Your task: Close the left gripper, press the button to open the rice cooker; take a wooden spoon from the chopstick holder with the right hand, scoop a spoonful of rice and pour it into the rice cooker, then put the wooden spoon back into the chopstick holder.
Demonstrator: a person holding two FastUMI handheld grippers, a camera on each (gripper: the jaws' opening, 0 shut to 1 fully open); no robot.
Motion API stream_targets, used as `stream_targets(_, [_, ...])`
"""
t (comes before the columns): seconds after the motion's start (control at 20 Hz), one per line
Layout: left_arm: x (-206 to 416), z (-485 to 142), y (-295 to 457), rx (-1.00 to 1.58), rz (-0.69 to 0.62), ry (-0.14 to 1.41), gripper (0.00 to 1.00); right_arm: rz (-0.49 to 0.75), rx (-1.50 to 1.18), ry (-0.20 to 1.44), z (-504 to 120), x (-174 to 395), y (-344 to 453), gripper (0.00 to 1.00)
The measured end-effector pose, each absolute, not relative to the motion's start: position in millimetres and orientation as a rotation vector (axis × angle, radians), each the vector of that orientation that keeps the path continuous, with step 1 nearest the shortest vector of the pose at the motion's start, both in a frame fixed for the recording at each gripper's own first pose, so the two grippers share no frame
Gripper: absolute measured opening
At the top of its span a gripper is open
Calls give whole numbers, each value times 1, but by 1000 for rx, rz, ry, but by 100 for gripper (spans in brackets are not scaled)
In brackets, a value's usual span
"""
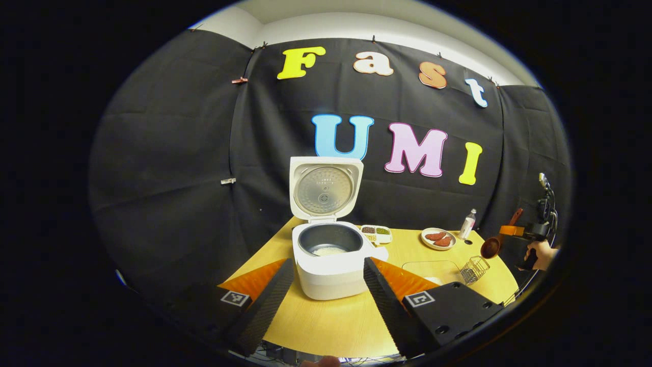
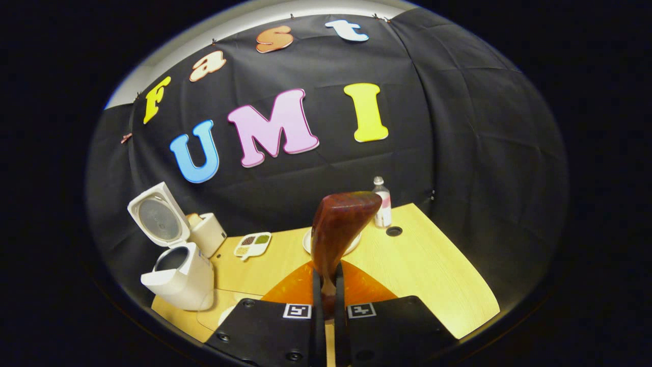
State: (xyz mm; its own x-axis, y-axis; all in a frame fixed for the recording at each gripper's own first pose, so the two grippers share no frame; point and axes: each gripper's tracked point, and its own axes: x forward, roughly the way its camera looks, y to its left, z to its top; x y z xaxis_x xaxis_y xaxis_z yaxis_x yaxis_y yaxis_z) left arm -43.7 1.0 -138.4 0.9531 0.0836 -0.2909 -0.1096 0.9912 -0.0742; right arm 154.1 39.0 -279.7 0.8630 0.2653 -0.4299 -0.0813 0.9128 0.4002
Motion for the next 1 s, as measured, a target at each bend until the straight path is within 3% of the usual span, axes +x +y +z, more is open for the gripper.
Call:
stream_targets(0.6, [-36, -123, -28, -32, 175, 306, 95, 200, 451, 734, -396, 159, 49, 13])
stream_targets(0.85, [-32, -123, -42, -39, 168, 303, 95, 158, 494, 739, -405, 168, 32, 20])
stream_targets(0.9, [-31, -124, -44, -44, 165, 303, 95, 154, 494, 742, -405, 167, 29, 14])
stream_targets(0.95, [-31, -122, -45, -46, 163, 302, 95, 155, 491, 745, -404, 163, 26, 28])
stream_targets(1.0, [-31, -121, -46, -48, 158, 298, 95, 155, 484, 748, -405, 162, 23, 25])
